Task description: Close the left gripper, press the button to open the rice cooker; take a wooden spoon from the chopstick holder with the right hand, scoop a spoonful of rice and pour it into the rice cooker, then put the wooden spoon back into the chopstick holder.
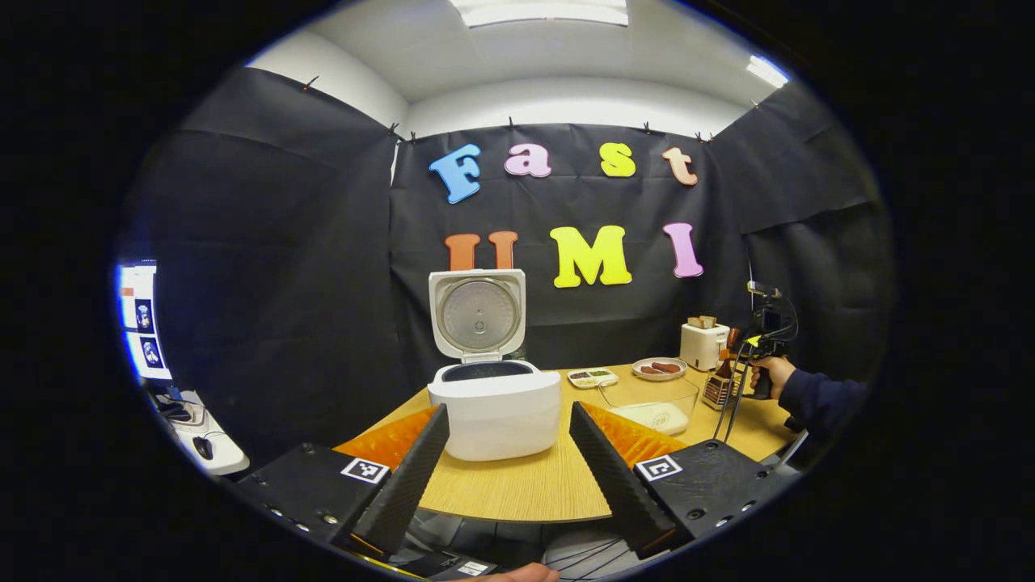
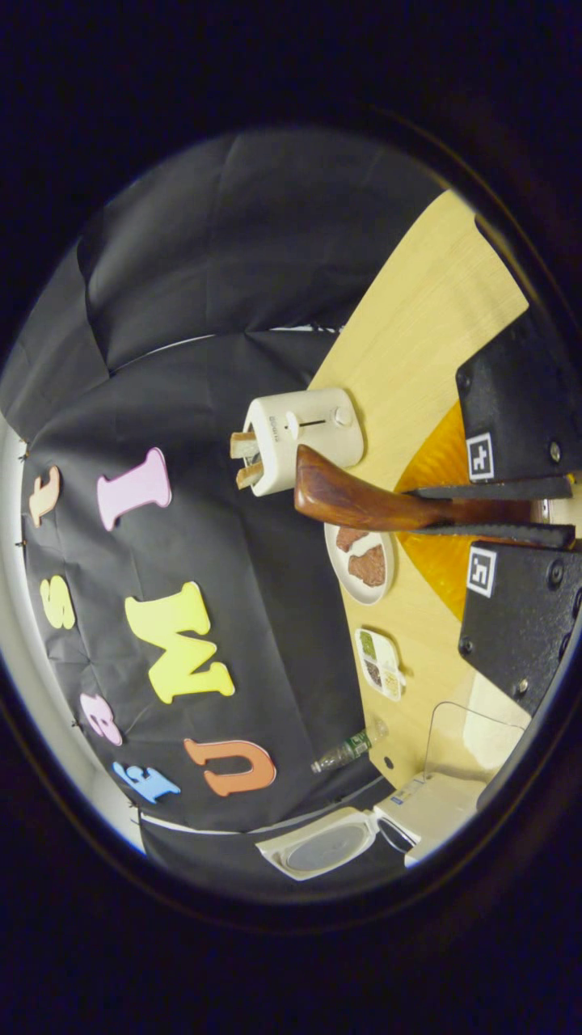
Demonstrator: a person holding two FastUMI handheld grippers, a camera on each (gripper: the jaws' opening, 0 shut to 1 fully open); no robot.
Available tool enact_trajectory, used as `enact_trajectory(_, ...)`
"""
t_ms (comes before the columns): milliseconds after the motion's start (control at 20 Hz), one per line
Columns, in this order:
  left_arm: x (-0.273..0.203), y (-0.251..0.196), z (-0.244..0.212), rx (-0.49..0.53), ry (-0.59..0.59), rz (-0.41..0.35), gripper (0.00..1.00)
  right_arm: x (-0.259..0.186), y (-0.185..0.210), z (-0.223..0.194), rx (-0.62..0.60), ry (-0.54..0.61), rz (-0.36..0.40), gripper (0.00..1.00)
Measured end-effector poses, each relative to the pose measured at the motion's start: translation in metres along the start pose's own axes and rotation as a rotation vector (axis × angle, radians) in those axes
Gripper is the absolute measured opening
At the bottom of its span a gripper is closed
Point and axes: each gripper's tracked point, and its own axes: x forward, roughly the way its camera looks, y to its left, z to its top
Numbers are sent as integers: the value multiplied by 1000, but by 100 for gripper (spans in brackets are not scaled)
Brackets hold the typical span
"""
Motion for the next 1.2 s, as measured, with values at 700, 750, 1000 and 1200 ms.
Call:
enact_trajectory(700, 0, 10, -2, -56, 17, 21, 95, -54, 39, 70, -118, -164, 22, 13)
enact_trajectory(750, 0, 15, 1, -49, 4, 43, 95, -58, 46, 75, -126, -177, 33, 13)
enact_trajectory(1000, -3, 17, 3, -73, -8, 42, 95, -83, 81, 90, -158, -193, 84, 13)
enact_trajectory(1200, -3, 22, 0, -72, -14, 41, 95, -107, 131, 97, -193, -223, 152, 11)
